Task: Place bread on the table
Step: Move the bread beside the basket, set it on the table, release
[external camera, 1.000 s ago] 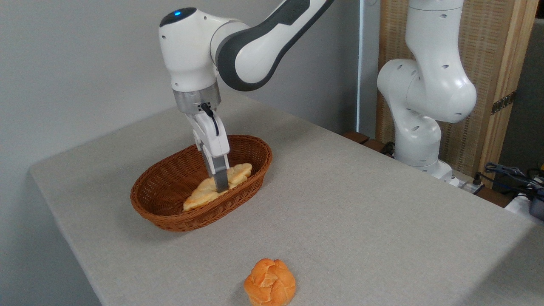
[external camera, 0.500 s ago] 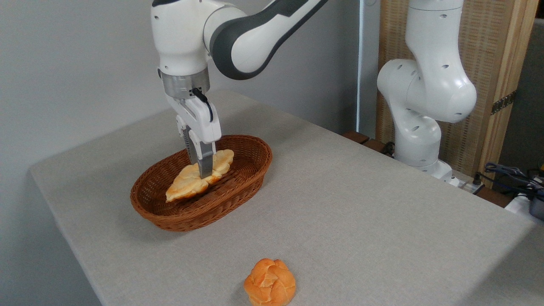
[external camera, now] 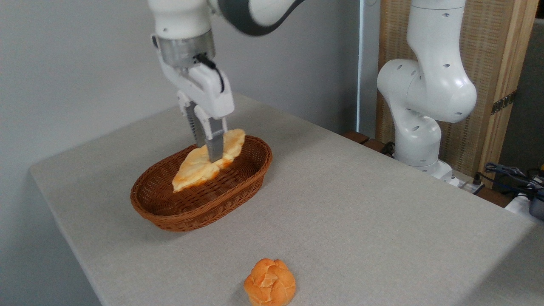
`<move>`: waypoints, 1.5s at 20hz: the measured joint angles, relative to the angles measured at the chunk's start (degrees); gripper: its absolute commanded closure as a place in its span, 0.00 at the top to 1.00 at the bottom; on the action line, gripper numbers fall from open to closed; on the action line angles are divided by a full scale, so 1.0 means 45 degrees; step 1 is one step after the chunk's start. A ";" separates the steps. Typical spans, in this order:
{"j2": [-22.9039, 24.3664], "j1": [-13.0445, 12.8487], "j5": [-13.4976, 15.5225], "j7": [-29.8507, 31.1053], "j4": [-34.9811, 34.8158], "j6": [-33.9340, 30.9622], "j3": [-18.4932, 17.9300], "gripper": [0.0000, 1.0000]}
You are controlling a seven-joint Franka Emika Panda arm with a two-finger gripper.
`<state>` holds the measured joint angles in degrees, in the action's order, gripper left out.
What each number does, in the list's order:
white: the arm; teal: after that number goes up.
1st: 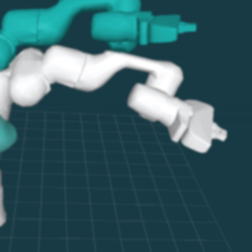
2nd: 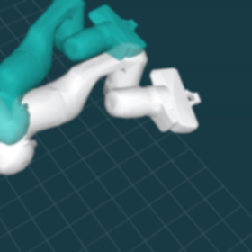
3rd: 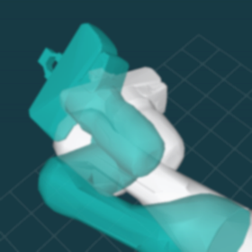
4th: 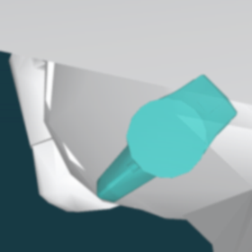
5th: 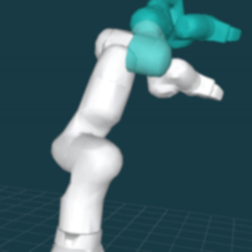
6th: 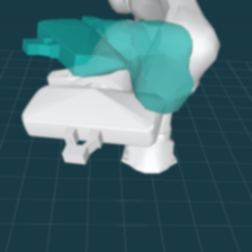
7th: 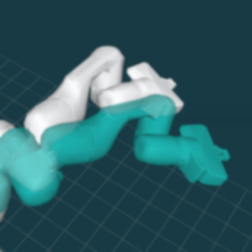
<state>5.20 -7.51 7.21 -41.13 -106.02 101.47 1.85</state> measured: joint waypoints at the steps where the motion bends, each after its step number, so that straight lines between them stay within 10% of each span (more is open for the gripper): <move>1: 0.0245 0.0020 -0.0069 -0.0668 0.0094 -0.0549 -0.0447 0.71; 3: 0.0652 0.0049 -0.0351 -0.1757 0.0113 -0.1440 -0.1098 1.00; 17: 0.1032 -0.0050 -0.2154 -0.2600 0.0085 -0.2461 -0.1493 1.00; 30: 0.0983 -0.0082 -0.1227 -0.0201 0.0497 -0.0518 -0.1455 1.00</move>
<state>9.63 -7.88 1.69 -42.04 -103.79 99.14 -4.70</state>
